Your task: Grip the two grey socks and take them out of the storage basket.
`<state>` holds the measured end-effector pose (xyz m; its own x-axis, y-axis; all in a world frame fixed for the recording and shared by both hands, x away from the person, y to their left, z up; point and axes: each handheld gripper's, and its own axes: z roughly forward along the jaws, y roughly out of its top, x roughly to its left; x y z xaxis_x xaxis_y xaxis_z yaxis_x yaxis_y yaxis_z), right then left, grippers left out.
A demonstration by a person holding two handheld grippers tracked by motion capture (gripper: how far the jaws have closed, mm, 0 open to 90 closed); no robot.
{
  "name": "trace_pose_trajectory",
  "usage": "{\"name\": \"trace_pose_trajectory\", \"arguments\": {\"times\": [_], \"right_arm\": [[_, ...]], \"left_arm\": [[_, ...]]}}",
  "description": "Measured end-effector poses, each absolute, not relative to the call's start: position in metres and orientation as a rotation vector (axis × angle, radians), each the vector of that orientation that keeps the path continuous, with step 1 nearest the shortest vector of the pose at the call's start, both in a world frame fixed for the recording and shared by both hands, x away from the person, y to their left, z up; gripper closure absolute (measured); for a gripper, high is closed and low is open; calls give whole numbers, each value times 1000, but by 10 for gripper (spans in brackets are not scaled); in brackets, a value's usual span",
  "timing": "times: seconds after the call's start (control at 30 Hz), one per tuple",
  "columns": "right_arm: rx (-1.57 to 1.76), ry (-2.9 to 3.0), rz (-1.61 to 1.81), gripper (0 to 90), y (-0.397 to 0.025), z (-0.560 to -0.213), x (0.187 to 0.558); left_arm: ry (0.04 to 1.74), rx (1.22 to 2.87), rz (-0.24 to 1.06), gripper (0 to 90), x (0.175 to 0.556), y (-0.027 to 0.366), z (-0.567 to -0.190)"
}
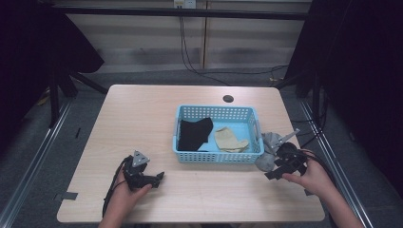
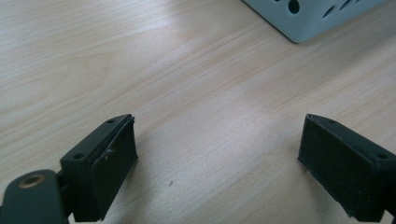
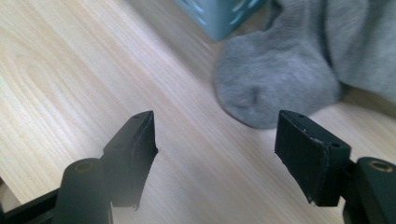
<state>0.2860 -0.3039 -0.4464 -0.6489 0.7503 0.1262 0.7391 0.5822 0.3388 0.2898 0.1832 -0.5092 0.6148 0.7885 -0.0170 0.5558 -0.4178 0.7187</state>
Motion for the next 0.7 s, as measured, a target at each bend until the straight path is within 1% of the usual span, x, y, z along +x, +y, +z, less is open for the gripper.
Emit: {"name": "trace_pose_trajectory", "arguments": {"times": [0.7], "right_arm": [[1170, 2830, 686, 265, -274, -471, 266]], "left_arm": [[1052, 2135, 424, 107, 290, 183, -509]]}}
